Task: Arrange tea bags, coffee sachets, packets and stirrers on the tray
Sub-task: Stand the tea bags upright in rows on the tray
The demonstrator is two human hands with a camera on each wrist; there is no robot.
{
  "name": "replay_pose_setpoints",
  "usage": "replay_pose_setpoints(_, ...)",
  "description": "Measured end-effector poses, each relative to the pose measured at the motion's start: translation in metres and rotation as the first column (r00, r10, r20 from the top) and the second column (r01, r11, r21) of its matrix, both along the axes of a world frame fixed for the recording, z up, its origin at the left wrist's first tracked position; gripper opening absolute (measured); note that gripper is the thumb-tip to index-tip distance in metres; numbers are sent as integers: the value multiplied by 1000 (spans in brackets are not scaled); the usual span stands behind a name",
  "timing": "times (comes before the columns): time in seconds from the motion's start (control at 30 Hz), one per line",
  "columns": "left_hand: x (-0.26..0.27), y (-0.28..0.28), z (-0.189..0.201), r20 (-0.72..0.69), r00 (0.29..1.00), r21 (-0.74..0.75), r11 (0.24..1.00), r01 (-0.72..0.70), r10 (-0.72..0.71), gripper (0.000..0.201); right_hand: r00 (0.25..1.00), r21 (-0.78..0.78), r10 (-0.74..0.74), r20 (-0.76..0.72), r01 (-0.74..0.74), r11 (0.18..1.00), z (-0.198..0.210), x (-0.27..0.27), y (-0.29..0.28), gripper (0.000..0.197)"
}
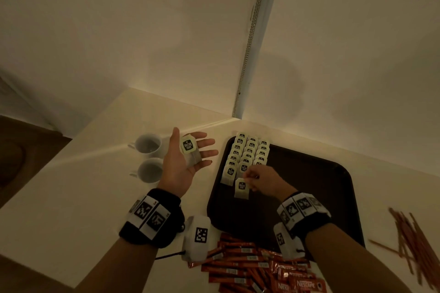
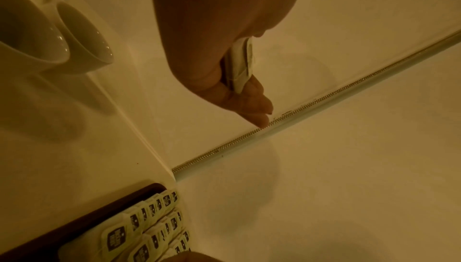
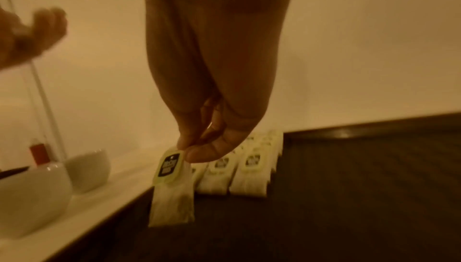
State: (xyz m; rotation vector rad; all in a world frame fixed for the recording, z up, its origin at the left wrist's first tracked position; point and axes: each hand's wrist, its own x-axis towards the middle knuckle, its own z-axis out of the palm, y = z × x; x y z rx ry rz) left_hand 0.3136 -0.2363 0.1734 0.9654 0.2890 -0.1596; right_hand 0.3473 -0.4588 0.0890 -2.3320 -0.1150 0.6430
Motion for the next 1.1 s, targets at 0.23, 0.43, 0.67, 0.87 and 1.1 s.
replay_pose_setpoints(0.23, 1, 6, -10, -18, 1000, 44, 999, -11, 12, 65, 974, 11, -202, 102, 202, 979, -39, 15, 0, 16)
replay_pose_setpoints(0.43, 3, 8, -16, -10, 1000, 66, 998, -8, 8, 67, 948, 26, -292, 125, 291, 956, -50, 25, 6, 16)
replay_pose_setpoints(0.67, 8, 10, -14, 16, 998, 78, 995, 65, -67, 77, 905, 96, -324, 277, 310, 946, -20, 29, 22, 12)
replay_pose_setpoints(0.87, 18, 3, -3, 130, 975, 195, 969, 151, -178, 91, 845, 341, -42, 533, -169, 925, 99, 15, 70, 10)
replay_pose_setpoints(1.1, 12, -13, 17, 351, 926, 313, 950, 21, -136, 50, 706, 171, 75, 704, -272, 947, 160, 12, 73, 8)
